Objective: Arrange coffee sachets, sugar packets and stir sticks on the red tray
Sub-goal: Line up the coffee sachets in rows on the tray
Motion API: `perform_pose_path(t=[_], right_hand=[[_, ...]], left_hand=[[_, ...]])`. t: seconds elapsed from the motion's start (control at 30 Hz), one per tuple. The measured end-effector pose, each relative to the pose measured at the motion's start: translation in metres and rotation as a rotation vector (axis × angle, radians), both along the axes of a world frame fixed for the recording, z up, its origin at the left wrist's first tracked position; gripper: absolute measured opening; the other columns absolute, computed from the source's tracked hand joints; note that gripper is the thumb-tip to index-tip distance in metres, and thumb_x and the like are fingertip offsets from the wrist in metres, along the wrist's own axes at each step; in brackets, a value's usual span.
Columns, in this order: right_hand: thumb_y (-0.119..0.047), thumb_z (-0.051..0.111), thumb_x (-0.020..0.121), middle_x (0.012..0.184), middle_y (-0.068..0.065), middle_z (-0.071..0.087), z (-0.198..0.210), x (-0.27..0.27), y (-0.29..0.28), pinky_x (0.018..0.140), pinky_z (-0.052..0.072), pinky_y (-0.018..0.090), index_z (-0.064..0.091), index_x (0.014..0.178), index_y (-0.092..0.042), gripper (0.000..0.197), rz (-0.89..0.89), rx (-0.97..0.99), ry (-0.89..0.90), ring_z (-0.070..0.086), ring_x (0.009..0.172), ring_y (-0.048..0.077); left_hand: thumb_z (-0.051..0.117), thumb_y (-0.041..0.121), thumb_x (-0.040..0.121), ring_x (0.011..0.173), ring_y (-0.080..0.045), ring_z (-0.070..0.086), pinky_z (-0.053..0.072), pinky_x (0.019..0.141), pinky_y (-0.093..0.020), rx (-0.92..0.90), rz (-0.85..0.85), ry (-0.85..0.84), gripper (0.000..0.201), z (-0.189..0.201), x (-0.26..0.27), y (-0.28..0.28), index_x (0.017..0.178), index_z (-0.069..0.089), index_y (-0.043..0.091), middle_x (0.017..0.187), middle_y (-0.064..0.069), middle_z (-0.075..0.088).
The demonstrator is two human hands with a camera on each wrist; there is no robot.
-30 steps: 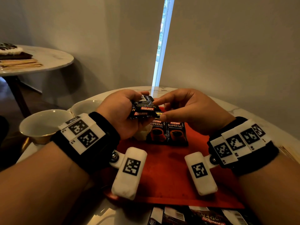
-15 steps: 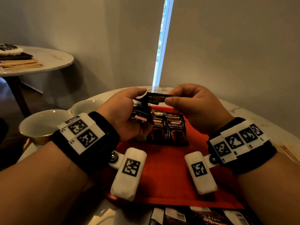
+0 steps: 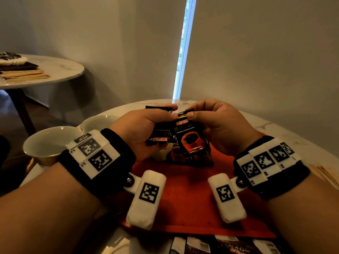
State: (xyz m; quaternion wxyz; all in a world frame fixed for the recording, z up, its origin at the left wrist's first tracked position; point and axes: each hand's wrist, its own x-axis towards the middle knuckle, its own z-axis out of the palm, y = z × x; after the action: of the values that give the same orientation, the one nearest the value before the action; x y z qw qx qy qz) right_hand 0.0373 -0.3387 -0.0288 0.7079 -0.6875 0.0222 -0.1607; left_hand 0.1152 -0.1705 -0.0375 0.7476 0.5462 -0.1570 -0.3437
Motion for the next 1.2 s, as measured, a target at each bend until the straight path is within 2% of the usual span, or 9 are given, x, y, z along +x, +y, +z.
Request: perform_pose_path(t=[0.13,0.27,0.4,0.57,0.7,0.8,0.9,1.0,1.2], right_hand=[[0.007,0.063,0.087,0.077,0.010,0.071,0.001,-0.001,0.001,0.065,0.058,0.033,0.068,0.083,-0.007,0.016,0.008,-0.013,0.028,0.068,0.072,0.025],[0.006,0.064,0.085,0.066,0.002,0.063,-0.002,0.001,-0.003,0.047,0.038,0.023,0.068,0.076,-0.013,0.022,-0.044,-0.179,0.067,0.051,0.059,0.016],[-0.001,0.063,0.074,0.055,0.000,0.054,-0.003,0.003,-0.004,0.040,0.032,0.021,0.062,0.077,-0.012,0.011,-0.046,-0.189,0.131,0.042,0.046,0.011],[0.007,0.053,0.088,0.065,0.007,0.057,-0.006,0.005,-0.012,0.043,0.028,0.022,0.061,0.082,-0.013,0.022,-0.198,-0.136,0.228,0.038,0.049,0.015],[0.007,0.051,0.089,0.053,0.005,0.054,-0.008,0.005,-0.014,0.040,0.030,0.021,0.061,0.085,-0.007,0.017,-0.252,-0.168,0.353,0.040,0.040,0.013],[0.006,0.052,0.091,0.042,0.000,0.049,-0.010,0.004,-0.013,0.039,0.035,0.022,0.061,0.088,-0.004,0.014,-0.232,-0.242,0.428,0.045,0.040,0.012],[0.005,0.056,0.090,0.056,0.008,0.057,-0.011,0.004,-0.009,0.040,0.039,0.025,0.065,0.087,-0.004,0.013,-0.220,-0.307,0.455,0.050,0.048,0.017],[0.005,0.059,0.088,0.074,0.021,0.061,-0.010,0.004,-0.007,0.045,0.045,0.029,0.067,0.086,-0.004,0.012,-0.224,-0.362,0.475,0.054,0.060,0.029],[0.005,0.062,0.089,0.068,0.018,0.065,-0.011,0.005,-0.006,0.050,0.053,0.031,0.069,0.091,0.000,0.008,-0.234,-0.382,0.481,0.060,0.063,0.030]], left_hand=[[0.060,0.007,0.091,0.109,-0.043,0.067,0.049,0.066,-0.036,0.018,-0.034,-0.024,0.032,0.001,0.000,0.002,0.119,0.068,0.021,0.115,-0.018,0.072],[0.060,0.006,0.090,0.080,-0.037,0.072,0.055,0.052,-0.036,0.019,-0.041,-0.047,0.032,0.003,-0.003,0.003,0.118,0.067,0.019,0.108,-0.021,0.073],[0.057,0.014,0.093,0.068,-0.034,0.065,0.048,0.061,-0.036,0.048,0.000,-0.008,0.026,0.002,-0.002,0.001,0.117,0.067,0.017,0.106,-0.019,0.068],[0.044,0.020,0.092,0.060,-0.017,0.056,0.049,0.056,-0.032,0.011,0.096,0.161,0.021,0.009,0.006,0.003,0.106,0.059,0.015,0.082,-0.004,0.058],[0.042,0.019,0.090,0.068,-0.019,0.051,0.048,0.076,-0.042,0.039,0.068,0.225,0.023,0.014,0.009,0.010,0.107,0.058,0.014,0.080,-0.005,0.054],[0.041,0.018,0.091,0.064,-0.019,0.051,0.051,0.073,-0.044,0.055,-0.008,0.247,0.024,0.016,0.005,0.011,0.110,0.055,0.015,0.072,-0.005,0.054],[0.038,0.018,0.091,0.059,-0.020,0.050,0.054,0.063,-0.054,0.083,-0.075,0.271,0.023,0.015,-0.001,0.008,0.110,0.050,0.016,0.070,-0.006,0.051],[0.036,0.018,0.091,0.052,-0.024,0.058,0.055,0.070,-0.053,0.111,-0.092,0.260,0.024,0.012,-0.006,0.005,0.112,0.048,0.017,0.073,-0.007,0.051],[0.035,0.018,0.090,0.053,-0.023,0.055,0.054,0.070,-0.058,0.099,-0.099,0.249,0.026,0.008,-0.003,0.002,0.113,0.046,0.018,0.073,-0.005,0.049]])
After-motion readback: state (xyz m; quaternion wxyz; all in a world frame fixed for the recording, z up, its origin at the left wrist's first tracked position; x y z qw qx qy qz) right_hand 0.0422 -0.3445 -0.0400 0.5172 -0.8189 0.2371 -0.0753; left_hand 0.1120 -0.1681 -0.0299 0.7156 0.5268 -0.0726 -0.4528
